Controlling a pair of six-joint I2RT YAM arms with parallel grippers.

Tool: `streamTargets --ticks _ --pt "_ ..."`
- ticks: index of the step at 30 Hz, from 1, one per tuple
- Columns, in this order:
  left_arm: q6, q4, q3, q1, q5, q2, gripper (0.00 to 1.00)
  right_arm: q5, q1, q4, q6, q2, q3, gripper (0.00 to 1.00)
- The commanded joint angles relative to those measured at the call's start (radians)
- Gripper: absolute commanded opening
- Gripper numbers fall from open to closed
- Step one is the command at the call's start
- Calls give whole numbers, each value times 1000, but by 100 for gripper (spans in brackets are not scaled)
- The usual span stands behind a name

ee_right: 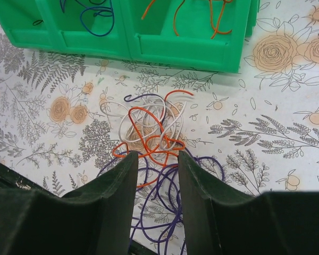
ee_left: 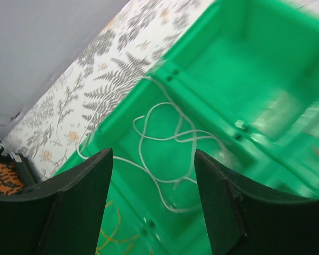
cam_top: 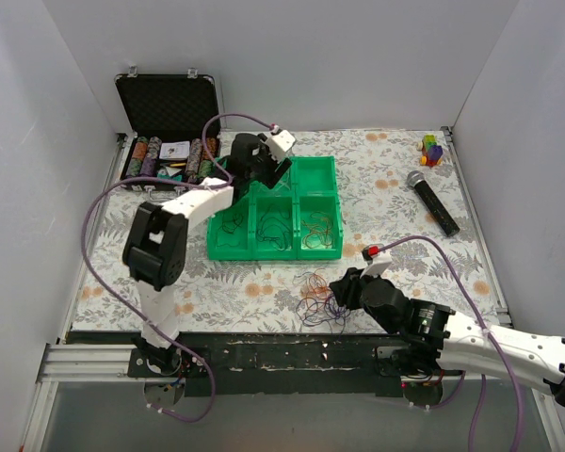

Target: Untangle the cables

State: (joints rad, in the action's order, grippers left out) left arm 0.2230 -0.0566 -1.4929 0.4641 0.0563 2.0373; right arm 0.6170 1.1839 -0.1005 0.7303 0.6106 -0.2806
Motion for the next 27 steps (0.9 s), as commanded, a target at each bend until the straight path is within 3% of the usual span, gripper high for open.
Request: streamTargets --ticks 1,3,6,11,16,19,27 --pt "-2 50 138 1 314 -335 63 -10 -7 68 18 15 18 44" --pt "-74 110 232 7 475 -450 65 -14 -10 91 11 26 17 44" --pt "-177 201 394 40 608 -633 66 -23 -13 91 6 41 4 44" --pt "-218 276 606 165 625 -778 65 -23 -17 79 4 25 0 44" --pt "-203 212 695 234 596 -767 60 -16 -17 53 3 11 -14 44" --pt "-205 204 683 235 608 -711 51 -14 -17 51 0 14 -19 44" --pt "-261 239 684 277 675 -641 51 -10 -17 44 -3 15 -31 44"
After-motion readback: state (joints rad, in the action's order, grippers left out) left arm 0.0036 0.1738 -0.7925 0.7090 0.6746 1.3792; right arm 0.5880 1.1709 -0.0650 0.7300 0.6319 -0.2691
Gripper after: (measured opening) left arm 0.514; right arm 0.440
